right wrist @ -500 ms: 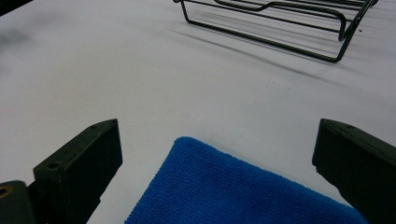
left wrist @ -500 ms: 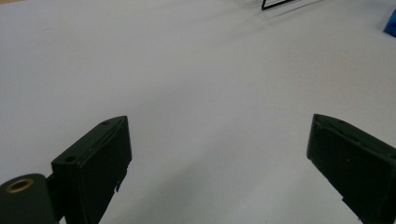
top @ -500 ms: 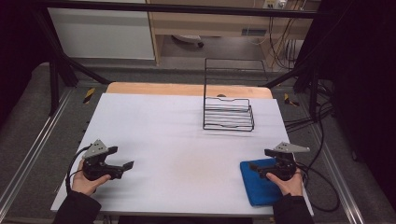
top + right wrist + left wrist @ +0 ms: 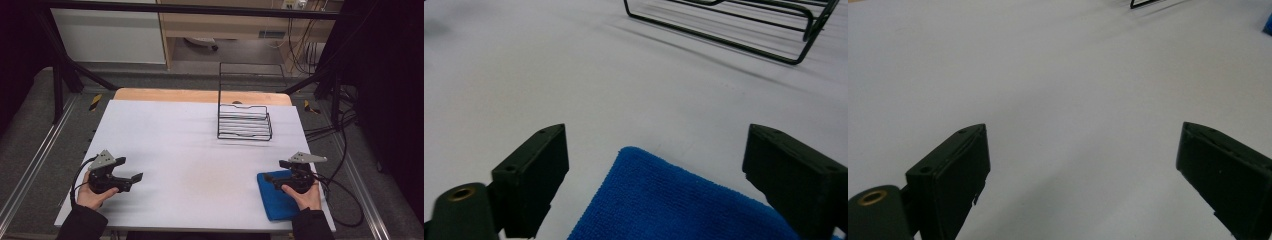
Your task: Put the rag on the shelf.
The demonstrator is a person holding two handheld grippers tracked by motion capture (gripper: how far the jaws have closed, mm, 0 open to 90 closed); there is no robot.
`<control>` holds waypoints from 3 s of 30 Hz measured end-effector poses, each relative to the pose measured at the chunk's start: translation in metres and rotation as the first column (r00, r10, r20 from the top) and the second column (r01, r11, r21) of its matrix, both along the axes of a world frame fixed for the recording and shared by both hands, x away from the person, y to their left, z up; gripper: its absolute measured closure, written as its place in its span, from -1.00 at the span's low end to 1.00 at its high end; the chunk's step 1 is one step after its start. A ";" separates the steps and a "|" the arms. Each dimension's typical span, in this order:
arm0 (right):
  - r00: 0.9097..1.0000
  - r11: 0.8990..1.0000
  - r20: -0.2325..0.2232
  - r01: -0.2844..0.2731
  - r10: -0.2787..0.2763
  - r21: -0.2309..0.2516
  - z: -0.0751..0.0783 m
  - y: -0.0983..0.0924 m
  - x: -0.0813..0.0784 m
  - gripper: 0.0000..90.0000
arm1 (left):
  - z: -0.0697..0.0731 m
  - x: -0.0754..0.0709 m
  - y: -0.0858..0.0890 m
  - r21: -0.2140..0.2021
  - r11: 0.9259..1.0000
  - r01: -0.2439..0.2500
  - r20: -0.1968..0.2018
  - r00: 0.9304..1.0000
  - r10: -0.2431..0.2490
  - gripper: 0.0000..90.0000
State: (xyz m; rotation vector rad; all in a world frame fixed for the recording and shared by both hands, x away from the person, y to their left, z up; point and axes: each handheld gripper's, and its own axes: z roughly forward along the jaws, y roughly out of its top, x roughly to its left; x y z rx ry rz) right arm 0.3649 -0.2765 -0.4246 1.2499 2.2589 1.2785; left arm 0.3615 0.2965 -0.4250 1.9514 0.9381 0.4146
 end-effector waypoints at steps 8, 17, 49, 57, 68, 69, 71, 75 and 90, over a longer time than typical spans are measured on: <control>0.997 0.994 -0.030 -0.077 0.075 -0.075 -0.002 0.019 0.006 -0.09 | 0.000 0.000 0.001 0.004 1.000 -0.005 0.001 1.000 0.005 -0.81; 0.992 0.985 -0.073 -0.110 0.101 -0.136 -0.010 0.035 0.020 0.42 | 0.000 0.000 -0.001 0.010 1.000 -0.004 -0.002 1.000 0.005 -0.79; 0.994 0.982 -0.050 0.092 -0.101 -0.162 -0.009 0.034 0.064 0.96 | -0.001 0.001 -0.001 0.017 1.000 -0.010 -0.005 1.000 0.010 -0.76; 0.986 0.967 -0.018 0.161 -0.167 -0.197 -0.018 0.035 0.079 0.85 | 0.000 0.000 -0.001 0.024 1.000 -0.011 -0.002 1.000 0.011 -0.76; 0.998 0.995 0.041 0.046 -0.043 -0.083 0.009 0.029 0.031 -0.35 | -0.001 0.001 -0.002 0.023 0.999 -0.026 -0.007 1.000 0.027 -0.82; 0.999 0.996 0.036 0.037 -0.034 -0.080 0.009 0.030 0.025 -0.39 | -0.001 0.001 -0.002 0.023 0.999 -0.026 -0.007 1.000 0.027 -0.82; 1.000 0.996 0.023 0.013 -0.012 -0.083 0.006 0.034 0.015 -0.46 | -0.001 0.001 -0.002 0.025 0.999 -0.026 -0.007 1.000 0.026 -0.83; 1.000 0.993 -0.002 -0.026 0.026 -0.117 0.001 0.042 0.000 -0.46 | 0.000 0.001 -0.001 0.030 0.999 -0.024 -0.007 1.000 0.024 -0.84; 0.983 0.962 -0.061 -0.182 0.173 -0.206 -0.021 0.065 -0.020 0.50 | -0.001 0.000 -0.002 0.024 1.000 -0.019 -0.011 1.000 0.019 -0.82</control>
